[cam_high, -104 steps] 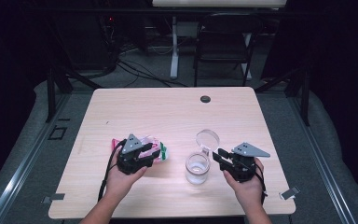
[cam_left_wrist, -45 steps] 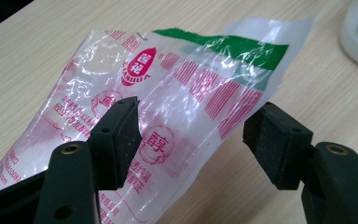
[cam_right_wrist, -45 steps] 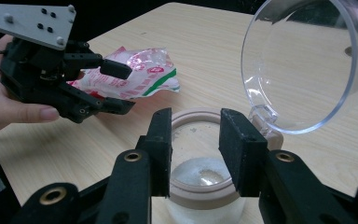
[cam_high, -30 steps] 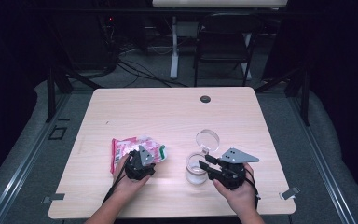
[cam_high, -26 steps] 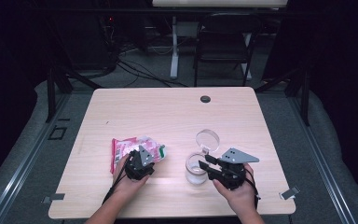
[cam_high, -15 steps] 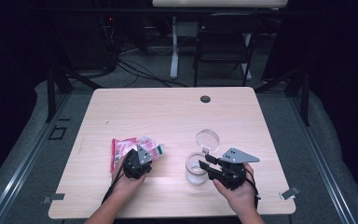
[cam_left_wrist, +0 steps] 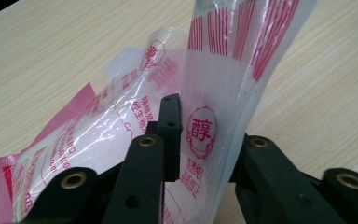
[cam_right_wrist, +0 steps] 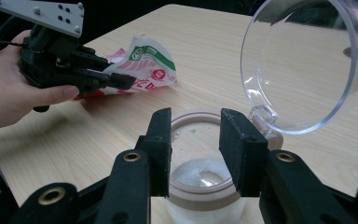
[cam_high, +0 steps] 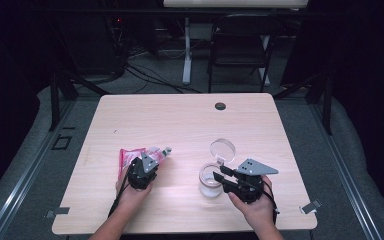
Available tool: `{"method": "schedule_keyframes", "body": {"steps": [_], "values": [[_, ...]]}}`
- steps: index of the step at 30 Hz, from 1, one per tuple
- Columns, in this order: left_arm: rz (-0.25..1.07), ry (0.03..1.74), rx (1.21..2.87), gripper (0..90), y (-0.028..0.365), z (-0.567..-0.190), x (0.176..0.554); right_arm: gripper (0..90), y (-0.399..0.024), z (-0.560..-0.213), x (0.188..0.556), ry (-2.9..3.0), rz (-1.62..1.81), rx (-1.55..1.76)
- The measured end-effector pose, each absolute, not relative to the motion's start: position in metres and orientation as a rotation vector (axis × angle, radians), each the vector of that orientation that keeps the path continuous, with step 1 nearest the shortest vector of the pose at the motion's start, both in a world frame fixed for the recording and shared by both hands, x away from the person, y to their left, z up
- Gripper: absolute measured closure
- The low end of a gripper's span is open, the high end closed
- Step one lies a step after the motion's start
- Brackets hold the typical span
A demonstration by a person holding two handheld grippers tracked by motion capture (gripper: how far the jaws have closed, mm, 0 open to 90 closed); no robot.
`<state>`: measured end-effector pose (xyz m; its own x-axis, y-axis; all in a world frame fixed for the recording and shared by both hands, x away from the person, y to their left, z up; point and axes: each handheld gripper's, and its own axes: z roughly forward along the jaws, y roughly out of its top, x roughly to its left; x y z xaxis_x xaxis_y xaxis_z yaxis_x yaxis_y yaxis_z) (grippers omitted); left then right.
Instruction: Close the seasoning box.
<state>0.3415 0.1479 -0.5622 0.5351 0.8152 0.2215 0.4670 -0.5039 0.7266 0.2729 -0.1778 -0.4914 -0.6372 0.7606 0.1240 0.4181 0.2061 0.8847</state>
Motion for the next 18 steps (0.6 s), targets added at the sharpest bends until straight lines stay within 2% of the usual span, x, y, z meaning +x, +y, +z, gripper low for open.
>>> {"method": "schedule_keyframes", "body": {"steps": [8,18], "values": [[0.691,1.071,2.126,87.8,0.158,-0.558,0.345,64.4,-0.178,-0.492,0.273,2.146,1.405,1.105],[0.655,1.087,2.115,90.0,0.162,-0.557,0.347,64.5,-0.178,-0.492,0.273,2.149,1.404,1.103]]}}
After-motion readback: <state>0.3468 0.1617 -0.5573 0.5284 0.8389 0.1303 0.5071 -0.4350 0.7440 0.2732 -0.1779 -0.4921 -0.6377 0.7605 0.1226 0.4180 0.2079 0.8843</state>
